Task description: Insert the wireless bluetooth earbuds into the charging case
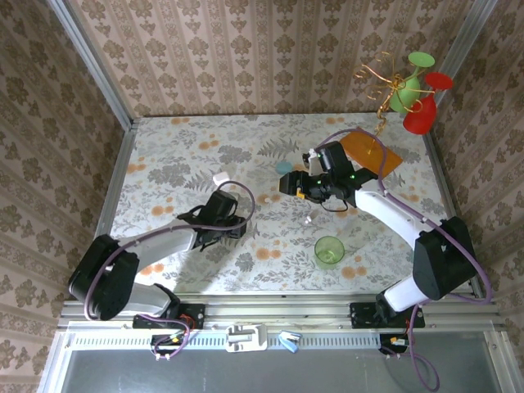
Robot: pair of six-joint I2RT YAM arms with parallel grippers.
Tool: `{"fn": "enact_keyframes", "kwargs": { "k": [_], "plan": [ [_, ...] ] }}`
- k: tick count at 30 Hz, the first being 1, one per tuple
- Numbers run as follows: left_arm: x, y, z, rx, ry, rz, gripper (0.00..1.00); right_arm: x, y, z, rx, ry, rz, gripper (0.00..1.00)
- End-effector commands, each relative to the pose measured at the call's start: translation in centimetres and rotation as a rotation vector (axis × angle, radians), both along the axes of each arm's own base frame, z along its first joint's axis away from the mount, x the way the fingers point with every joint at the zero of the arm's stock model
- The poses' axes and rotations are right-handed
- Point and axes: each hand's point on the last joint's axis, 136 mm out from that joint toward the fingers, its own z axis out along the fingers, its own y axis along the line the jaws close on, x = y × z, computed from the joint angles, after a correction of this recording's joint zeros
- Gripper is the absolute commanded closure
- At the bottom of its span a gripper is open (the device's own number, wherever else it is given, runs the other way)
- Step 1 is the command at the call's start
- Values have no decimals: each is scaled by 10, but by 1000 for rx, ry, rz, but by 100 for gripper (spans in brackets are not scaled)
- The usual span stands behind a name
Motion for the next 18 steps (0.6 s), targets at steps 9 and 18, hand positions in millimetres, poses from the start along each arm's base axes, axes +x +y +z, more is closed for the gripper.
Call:
{"fn": "enact_keyframes", "kwargs": {
  "k": [9, 18],
  "plan": [
    [-14, 3, -25, 37, 177, 45, 47, -4, -9, -12, -74, -4, -4, 24],
    [-28, -25, -7, -163, 242, 33, 25, -4, -9, -13, -74, -6, -5, 24]
  ]
}}
